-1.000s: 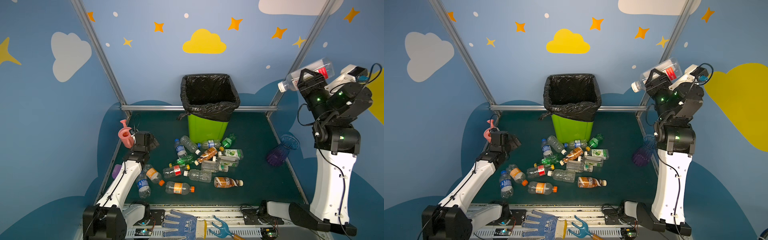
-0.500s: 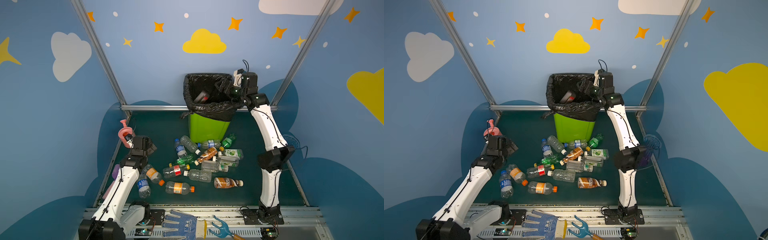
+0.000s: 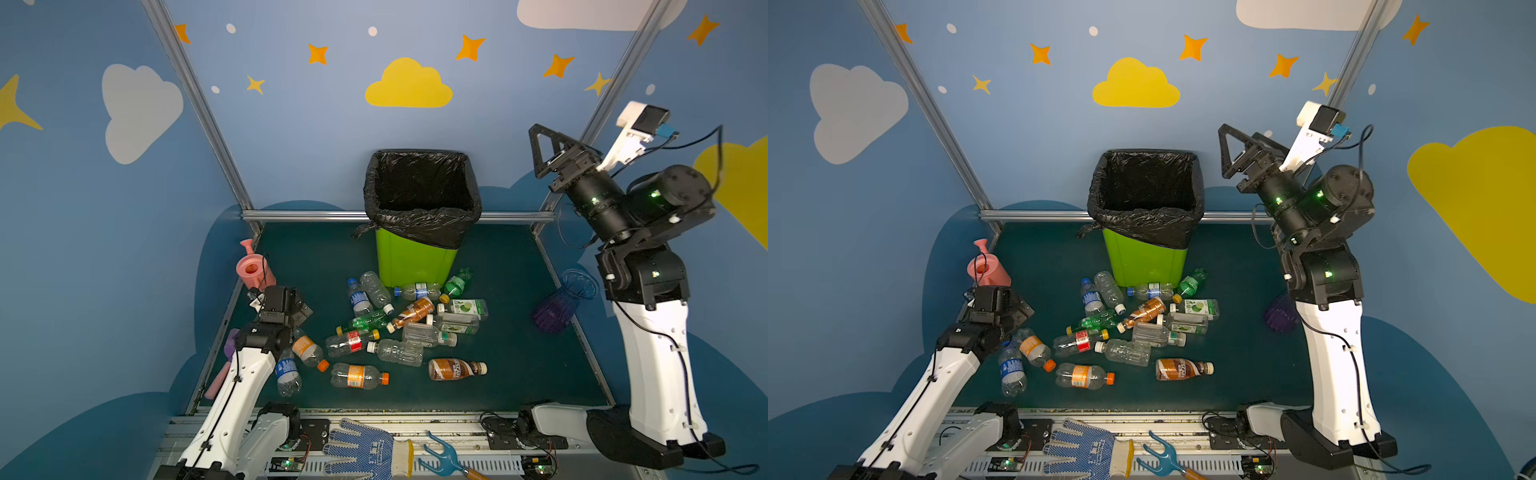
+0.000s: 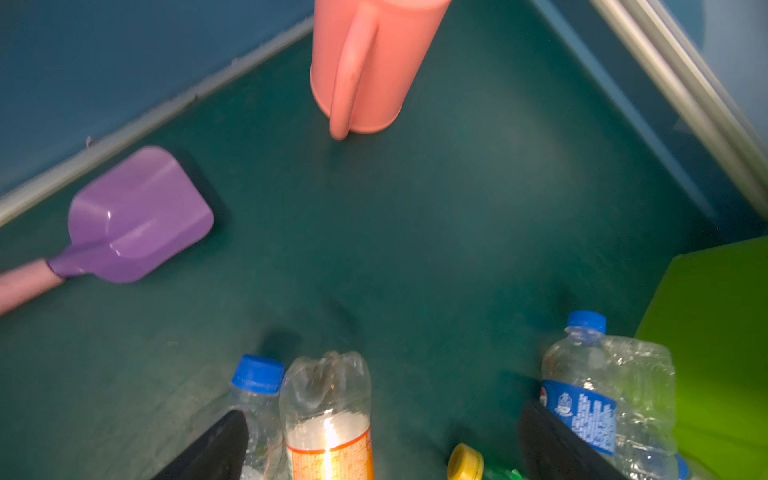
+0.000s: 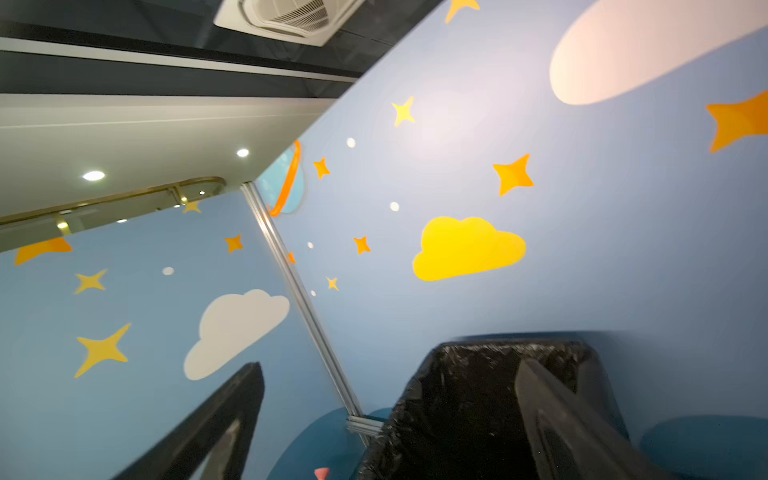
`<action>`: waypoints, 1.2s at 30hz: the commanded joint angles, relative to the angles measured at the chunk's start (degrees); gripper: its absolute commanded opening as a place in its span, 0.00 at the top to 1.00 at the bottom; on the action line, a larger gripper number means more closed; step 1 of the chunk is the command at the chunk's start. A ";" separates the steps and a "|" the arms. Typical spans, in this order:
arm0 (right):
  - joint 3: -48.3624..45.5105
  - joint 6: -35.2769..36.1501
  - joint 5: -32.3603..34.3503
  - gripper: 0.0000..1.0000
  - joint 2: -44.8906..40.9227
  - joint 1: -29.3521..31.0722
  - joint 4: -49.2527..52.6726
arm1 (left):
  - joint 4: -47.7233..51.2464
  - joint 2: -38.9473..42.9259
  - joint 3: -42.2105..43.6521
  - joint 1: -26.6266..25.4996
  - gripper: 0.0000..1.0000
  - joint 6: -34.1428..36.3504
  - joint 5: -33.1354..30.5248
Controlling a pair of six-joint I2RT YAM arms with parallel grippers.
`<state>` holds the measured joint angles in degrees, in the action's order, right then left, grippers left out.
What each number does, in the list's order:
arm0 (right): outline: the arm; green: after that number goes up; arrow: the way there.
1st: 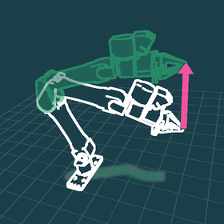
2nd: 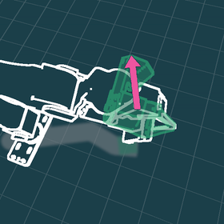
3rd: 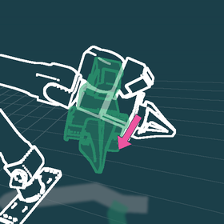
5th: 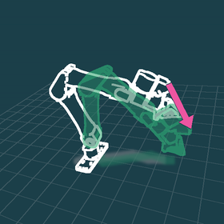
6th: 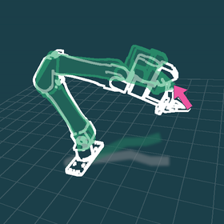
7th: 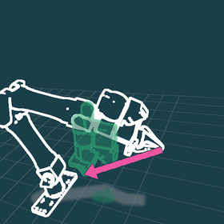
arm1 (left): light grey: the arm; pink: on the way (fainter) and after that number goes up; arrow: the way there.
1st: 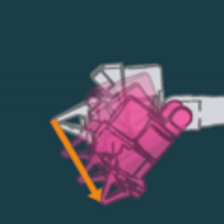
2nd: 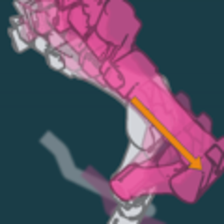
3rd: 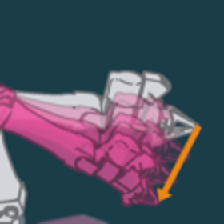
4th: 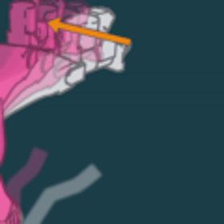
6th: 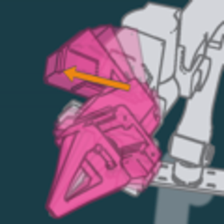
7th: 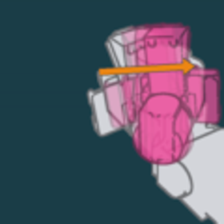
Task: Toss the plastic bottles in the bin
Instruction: 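Lift the guava-labelled bottle with the right gripper and release it over the bin, then lower the right arm back while the left gripper grasps a crushed clear bottle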
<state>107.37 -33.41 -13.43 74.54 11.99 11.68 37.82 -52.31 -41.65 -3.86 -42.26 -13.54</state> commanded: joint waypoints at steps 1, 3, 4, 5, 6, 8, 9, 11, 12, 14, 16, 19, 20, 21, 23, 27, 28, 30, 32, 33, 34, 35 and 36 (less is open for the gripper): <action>-9.98 -2.65 -1.51 0.03 1.68 -3.48 1.69 | 1.29 -0.66 2.36 0.12 0.00 -1.96 2.80; -14.76 -3.16 -2.35 0.03 -0.47 -5.75 1.77 | 0.42 -2.29 3.18 0.25 0.00 -2.04 4.46; -17.46 -3.41 -2.47 0.04 -1.62 -6.87 2.07 | -0.21 -3.40 3.23 0.21 0.00 -2.13 5.35; -19.84 -3.64 -2.64 0.03 -2.64 -8.07 2.44 | -0.81 -4.55 3.24 0.26 0.01 -2.12 6.51; -22.03 -3.91 -2.89 0.03 -3.56 -9.16 2.55 | -1.29 -5.58 3.24 0.25 0.01 -2.26 7.54; -27.11 -4.76 -3.65 0.03 -5.52 -11.44 2.23 | -2.15 -7.74 3.20 0.25 0.02 -2.82 9.24; -29.11 -4.97 -3.87 0.03 -6.22 -12.19 2.13 | -2.40 -8.76 3.17 0.25 0.03 -2.83 9.90; -32.71 -5.41 -4.13 0.03 -7.49 -13.53 2.05 | -2.75 -10.56 3.22 0.25 0.05 -2.87 11.06; -34.41 -5.56 -4.36 0.03 -8.02 -14.25 2.08 | -2.71 -11.29 3.27 0.27 0.07 -3.08 11.31; -37.24 -5.70 -4.49 0.03 -8.98 -15.30 2.42 | -3.30 -12.35 3.56 0.25 0.09 -3.10 11.67; -40.13 -5.92 -4.53 0.03 -9.95 -16.19 2.29 | -4.56 -13.20 4.22 0.25 0.10 -3.42 11.97; -43.47 -6.39 -4.72 0.03 -11.20 -17.82 2.44 | -6.07 -14.66 4.99 0.26 0.11 -3.69 12.84; -44.28 -6.56 -4.68 0.04 -11.49 -18.31 2.63 | -6.17 -15.24 5.09 0.25 0.12 -3.71 13.07; -45.13 -6.94 -4.71 0.03 -11.82 -18.94 2.85 | -6.26 -15.95 5.09 0.25 0.12 -3.85 13.35; -46.54 -7.49 -5.09 0.03 -12.46 -20.15 2.91 | -6.61 -17.01 5.00 0.25 0.13 -3.79 13.80; -48.51 -8.63 -5.73 0.03 -13.29 -22.06 2.73 | -8.68 -19.21 4.73 0.25 0.16 -2.90 15.95; -48.77 -8.89 -5.80 0.04 -13.42 -22.36 2.85 | -8.82 -19.88 4.54 0.25 0.16 -2.52 16.29; -49.38 -9.55 -6.07 0.03 -13.46 -23.11 2.80 | -8.79 -21.56 3.91 0.26 0.19 -1.62 16.65; -49.78 -10.16 -6.36 0.03 -13.64 -23.66 2.57 | -8.78 -23.11 3.47 0.25 0.22 -0.97 17.04; -50.07 -10.50 -6.51 0.03 -13.65 -23.97 2.51 | -8.94 -23.81 3.26 0.25 0.24 -0.61 17.37; -50.20 -10.82 -6.52 0.04 -13.77 -24.16 2.47 | -9.10 -24.39 3.24 0.26 0.25 -0.34 17.64; -50.47 -11.04 -6.60 0.04 -13.75 -24.41 2.38 | -9.26 -24.89 3.24 0.25 0.27 -0.13 17.91; -50.51 -11.23 -6.69 0.04 -13.73 -24.63 2.35 | -9.54 -25.24 3.25 0.25 0.29 0.03 18.14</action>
<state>57.60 -43.44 -19.18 61.82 -12.01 14.83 28.82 -76.71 -37.30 -3.86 -43.75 3.44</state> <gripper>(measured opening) 0.965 0.715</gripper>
